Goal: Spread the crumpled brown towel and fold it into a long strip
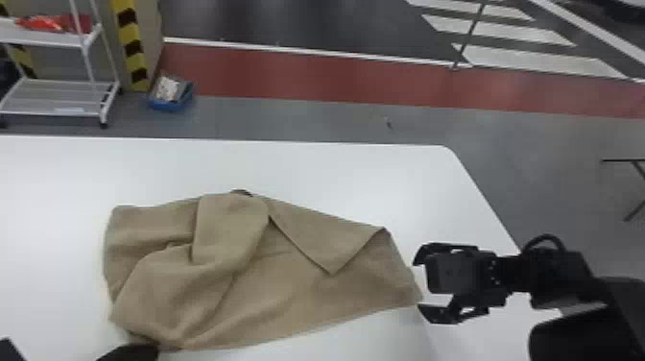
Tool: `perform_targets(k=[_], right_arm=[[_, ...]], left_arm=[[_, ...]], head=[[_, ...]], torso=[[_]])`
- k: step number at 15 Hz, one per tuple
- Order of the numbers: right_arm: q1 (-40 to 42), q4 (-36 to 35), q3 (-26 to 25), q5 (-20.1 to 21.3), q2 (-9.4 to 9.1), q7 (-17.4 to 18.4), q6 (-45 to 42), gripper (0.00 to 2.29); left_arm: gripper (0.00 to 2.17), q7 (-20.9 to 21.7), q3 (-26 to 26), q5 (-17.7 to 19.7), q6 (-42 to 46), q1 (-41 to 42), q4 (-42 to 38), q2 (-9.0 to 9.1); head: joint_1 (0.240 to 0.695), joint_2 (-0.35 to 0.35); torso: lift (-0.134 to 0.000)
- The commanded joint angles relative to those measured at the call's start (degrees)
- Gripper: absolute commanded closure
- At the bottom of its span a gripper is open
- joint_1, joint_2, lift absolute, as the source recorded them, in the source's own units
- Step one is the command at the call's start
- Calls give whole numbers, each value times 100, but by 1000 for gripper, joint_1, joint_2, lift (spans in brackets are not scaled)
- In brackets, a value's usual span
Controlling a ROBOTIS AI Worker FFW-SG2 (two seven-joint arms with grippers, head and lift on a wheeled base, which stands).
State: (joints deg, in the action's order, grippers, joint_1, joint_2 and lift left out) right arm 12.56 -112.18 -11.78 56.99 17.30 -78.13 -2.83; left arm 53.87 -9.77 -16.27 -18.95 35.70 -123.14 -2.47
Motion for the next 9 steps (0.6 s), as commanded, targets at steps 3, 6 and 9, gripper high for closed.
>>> perform_targets(k=[3,6,9], right_arm=[[-184,285,229,199,-16,-19,-2,431],[-254,346,246,146,-16,-19,-2,748],[-263,311,97,-197,11,-19,15,1072]], left_arm=[[1085,9,-7,1,0,-36,71,1],[1085,9,-16,1,0,-80,89,1],[1085,9,-16,1,0,-124,141,-8]], head=[[695,-208],[695,-202],[695,-194]], torso=[[-125],[-125],[-125]])
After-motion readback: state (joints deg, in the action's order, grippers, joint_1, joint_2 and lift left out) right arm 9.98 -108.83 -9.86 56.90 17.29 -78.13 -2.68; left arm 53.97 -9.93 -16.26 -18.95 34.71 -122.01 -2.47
